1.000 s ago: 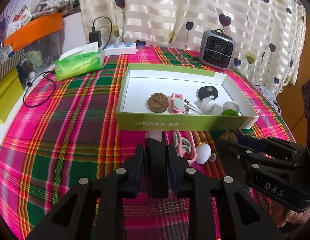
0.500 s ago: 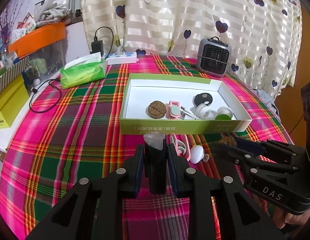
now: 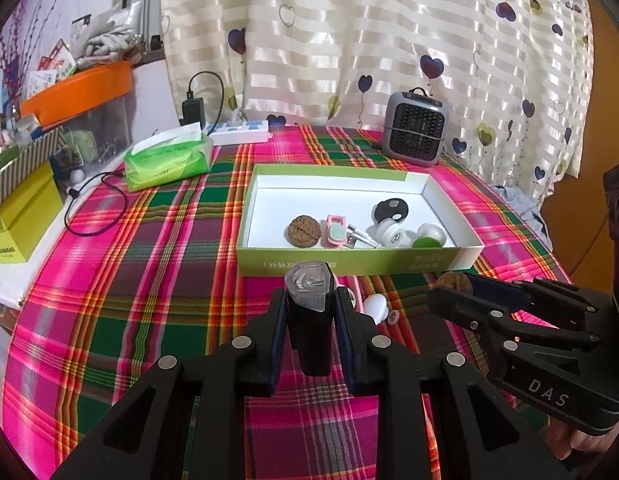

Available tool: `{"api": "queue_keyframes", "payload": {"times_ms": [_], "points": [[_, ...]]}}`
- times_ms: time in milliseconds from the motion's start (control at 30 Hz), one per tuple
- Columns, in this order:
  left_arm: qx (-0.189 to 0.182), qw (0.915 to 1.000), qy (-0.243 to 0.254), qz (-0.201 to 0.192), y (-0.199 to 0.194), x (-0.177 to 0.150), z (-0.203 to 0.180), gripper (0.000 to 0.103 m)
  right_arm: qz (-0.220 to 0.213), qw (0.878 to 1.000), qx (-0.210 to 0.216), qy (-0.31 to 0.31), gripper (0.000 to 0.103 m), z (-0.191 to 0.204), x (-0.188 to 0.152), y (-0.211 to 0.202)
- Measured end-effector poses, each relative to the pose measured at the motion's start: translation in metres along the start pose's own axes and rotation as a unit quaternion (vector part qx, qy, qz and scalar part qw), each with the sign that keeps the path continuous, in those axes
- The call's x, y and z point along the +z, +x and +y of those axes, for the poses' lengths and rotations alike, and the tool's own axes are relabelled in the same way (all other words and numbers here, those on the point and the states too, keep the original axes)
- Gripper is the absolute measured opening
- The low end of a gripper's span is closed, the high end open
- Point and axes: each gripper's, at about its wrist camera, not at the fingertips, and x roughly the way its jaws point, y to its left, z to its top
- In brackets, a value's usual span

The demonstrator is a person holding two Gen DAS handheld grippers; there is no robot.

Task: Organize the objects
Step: 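Grasp the grey piece with the left tool while the right tool grasps the walnut, then carry the grey piece with the left tool while the right tool carries the walnut over the box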

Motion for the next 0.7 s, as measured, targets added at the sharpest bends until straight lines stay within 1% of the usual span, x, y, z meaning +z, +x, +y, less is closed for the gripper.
{"api": "queue_keyframes", "payload": {"times_ms": [433, 700], "points": [[-0.005, 0.9997, 0.008, -0.024, -0.023, 0.000, -0.007, 0.021, -0.024, 1.000, 0.000, -0.011, 0.032, 0.010, 0.000, -0.025], [-0.007, 0.9994, 0.011, -0.031, -0.030, 0.001, -0.010, 0.021, -0.034, 0.999, 0.001, -0.017, 0.032, 0.014, 0.000, -0.034]]}}
